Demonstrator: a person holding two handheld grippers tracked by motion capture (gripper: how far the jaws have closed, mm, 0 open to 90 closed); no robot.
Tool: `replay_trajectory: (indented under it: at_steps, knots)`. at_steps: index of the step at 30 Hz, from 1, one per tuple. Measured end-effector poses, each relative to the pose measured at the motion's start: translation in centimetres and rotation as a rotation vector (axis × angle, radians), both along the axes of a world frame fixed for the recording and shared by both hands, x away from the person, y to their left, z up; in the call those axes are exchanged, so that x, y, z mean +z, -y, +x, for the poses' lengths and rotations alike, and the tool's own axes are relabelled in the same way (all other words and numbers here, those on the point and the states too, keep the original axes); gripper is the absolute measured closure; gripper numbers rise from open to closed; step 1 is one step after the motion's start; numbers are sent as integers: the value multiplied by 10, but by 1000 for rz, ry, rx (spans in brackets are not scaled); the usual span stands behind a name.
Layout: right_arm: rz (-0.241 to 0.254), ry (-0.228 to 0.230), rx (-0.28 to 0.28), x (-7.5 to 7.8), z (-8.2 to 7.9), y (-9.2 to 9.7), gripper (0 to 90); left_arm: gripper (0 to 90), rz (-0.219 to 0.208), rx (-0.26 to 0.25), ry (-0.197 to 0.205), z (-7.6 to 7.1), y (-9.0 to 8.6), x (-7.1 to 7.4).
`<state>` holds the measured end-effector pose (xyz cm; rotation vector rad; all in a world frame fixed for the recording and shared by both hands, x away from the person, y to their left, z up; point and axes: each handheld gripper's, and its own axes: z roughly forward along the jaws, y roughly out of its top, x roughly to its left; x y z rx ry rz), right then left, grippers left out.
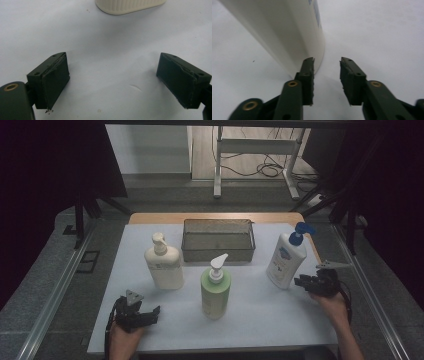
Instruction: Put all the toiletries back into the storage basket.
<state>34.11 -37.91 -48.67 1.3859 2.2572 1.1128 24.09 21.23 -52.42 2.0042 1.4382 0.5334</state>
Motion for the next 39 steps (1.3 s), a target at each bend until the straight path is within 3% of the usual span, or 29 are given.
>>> replay_trajectory:
  at_steps: [10,15,21,28,39]
  knots:
    - [0,44,21,18,-18,-3,385,106,-1,1,0,0,0,0]
    - [-49,70,53,28,-23,-12,316,106,0,0,0,0,0,0]
    - [-60,106,74,42,-25,-23,269,106,0,0,1,0,0,0]
    - [-56,140,51,56,-20,-32,229,106,0,0,1,0,0,0]
    - [-47,169,25,66,-8,-43,212,106,0,0,0,0,0,0]
